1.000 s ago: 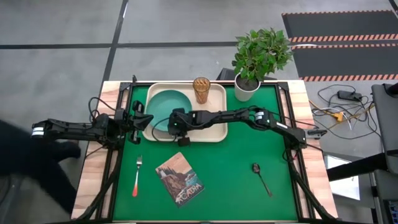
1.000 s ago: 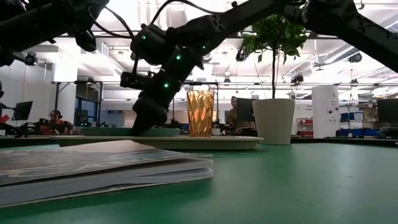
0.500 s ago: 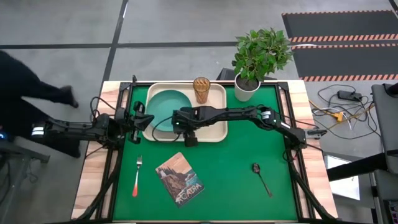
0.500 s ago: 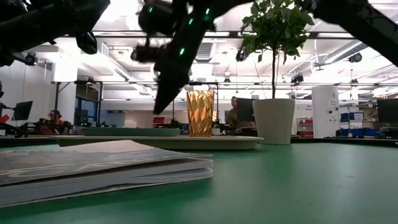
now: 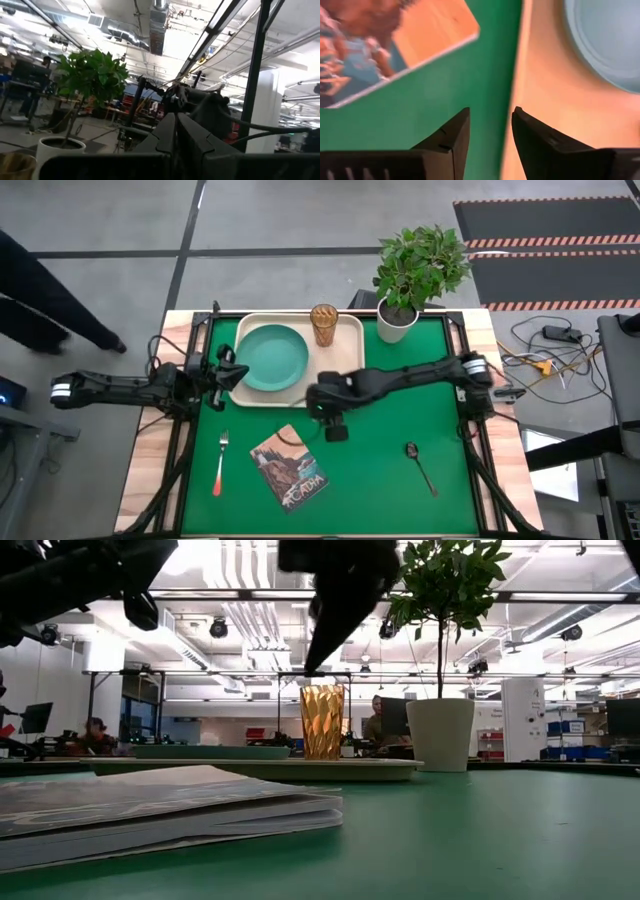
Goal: Pick and place plate/cup/fork/spoon on tray
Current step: Put the orange fork on the tray at the bottom of the brown cup
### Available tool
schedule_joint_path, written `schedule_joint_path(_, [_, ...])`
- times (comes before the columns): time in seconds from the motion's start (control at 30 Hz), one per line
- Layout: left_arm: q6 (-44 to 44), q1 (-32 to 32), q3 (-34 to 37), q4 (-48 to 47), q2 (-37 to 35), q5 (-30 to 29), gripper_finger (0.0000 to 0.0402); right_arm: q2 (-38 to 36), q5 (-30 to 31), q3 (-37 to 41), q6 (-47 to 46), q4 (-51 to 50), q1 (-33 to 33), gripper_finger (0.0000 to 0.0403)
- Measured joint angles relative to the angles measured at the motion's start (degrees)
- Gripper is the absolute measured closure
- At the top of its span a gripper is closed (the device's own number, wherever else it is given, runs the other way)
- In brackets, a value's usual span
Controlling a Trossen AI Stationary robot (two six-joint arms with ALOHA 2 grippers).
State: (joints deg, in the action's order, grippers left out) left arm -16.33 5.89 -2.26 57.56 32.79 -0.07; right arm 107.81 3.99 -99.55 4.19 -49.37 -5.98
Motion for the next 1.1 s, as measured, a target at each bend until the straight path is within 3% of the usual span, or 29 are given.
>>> schedule_joint_path(0.27, [-2.53,-0.05,-0.56,0.19,2.24,0.43,0.0402,-15.5,0.58,25.04,-3.57,26.01,-5.62,0.0285])
schedule_joint_path(0.47, [-2.98,-0.56,-2.06,0.35,6.18,0.65,0.0402,-27.73,5.0,40.02,-3.72,37.89,-7.46,0.0301])
schedule_joint_path(0.63, [-5.98,-2.17,-3.32,0.35,10.79,0.61,0.0402,-37.68,5.12,50.76,-2.44,46.46,-7.4,0.0314])
schedule_joint_path(0.83, [-9.63,-5.89,-7.04,0.46,18.33,-0.39,0.0402,-48.28,5.12,59.72,-0.17,51.75,-7.4,0.0328])
schedule_joint_path(1.1, [-16.71,-12.34,-16.02,-2.37,28.81,-3.76,0.0402,-60.3,4.98,64.98,2.75,51.35,-7.4,0.0333])
